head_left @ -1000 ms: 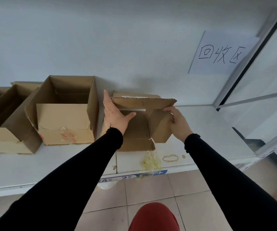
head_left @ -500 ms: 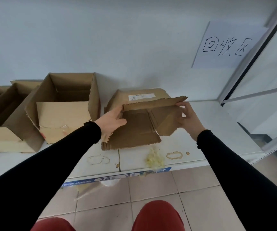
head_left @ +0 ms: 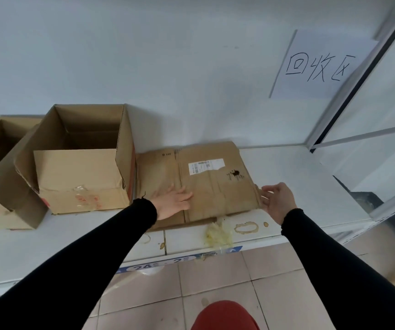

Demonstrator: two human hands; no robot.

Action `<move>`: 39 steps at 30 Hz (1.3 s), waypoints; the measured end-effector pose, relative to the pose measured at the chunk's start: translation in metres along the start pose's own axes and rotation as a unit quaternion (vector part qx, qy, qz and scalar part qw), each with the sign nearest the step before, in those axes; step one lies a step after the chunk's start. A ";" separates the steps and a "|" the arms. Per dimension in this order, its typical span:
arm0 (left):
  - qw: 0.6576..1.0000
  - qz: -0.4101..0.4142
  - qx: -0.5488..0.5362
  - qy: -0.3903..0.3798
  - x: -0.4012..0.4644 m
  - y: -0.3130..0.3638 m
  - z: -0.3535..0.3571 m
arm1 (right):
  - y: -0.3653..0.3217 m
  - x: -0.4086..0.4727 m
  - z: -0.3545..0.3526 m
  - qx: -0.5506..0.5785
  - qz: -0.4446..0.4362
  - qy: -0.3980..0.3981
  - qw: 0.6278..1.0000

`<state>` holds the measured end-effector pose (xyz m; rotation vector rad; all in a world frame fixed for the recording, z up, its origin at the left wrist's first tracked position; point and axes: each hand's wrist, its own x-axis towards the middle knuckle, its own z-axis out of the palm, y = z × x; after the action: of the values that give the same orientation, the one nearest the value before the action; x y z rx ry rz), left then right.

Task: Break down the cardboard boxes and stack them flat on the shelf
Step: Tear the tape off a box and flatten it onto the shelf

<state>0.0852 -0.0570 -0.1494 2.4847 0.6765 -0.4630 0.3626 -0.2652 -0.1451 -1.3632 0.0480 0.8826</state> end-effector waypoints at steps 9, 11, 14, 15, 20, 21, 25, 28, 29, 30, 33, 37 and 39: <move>0.993 -0.059 0.069 0.081 0.018 -0.011 0.021 | -0.001 0.042 0.060 -0.626 -0.271 0.000 0.731; 0.990 -0.067 0.078 0.095 0.026 -0.014 0.031 | 0.015 0.044 0.085 -0.737 -0.286 -0.080 0.607; 0.984 -0.079 0.107 0.122 0.037 -0.019 0.048 | 0.050 0.046 0.108 -0.811 -0.235 -0.181 0.504; 0.981 -0.082 0.114 0.132 0.039 -0.020 0.051 | 0.060 0.047 0.110 -0.814 -0.224 -0.186 0.502; 0.983 -0.073 0.106 0.129 0.045 -0.024 0.047 | 0.077 0.060 0.109 -0.811 -0.239 -0.150 0.513; 0.987 -0.061 0.092 0.119 0.043 -0.025 0.042 | 0.075 0.061 0.110 -0.809 -0.240 -0.149 0.515; 0.988 -0.047 0.047 0.137 0.029 -0.040 0.028 | 0.065 0.070 0.102 -0.805 -0.239 -0.151 0.521; 0.986 -0.084 0.010 0.146 0.022 -0.049 0.030 | 0.050 0.080 0.082 -0.805 -0.232 -0.142 0.527; 0.987 -0.080 -0.013 0.138 0.024 -0.047 0.031 | 0.044 0.083 0.074 -0.805 -0.228 -0.137 0.531; 0.988 -0.068 -0.045 0.130 0.027 -0.044 0.030 | 0.038 0.086 0.067 -0.803 -0.221 -0.129 0.539; 0.979 -0.032 -0.156 0.131 0.050 -0.023 0.029 | 0.024 0.089 0.043 -0.788 -0.211 -0.069 0.574; 0.975 0.008 -0.177 0.136 0.082 0.021 0.030 | 0.013 0.081 0.005 -0.735 -0.243 0.058 0.630; 0.975 0.029 -0.172 0.139 0.096 0.043 0.032 | 0.008 0.080 -0.016 -0.717 -0.227 0.088 0.653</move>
<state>0.1809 -0.0719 -0.2009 2.2478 0.7203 0.0289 0.4202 -0.2377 -0.1967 -2.7510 -1.0248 0.1873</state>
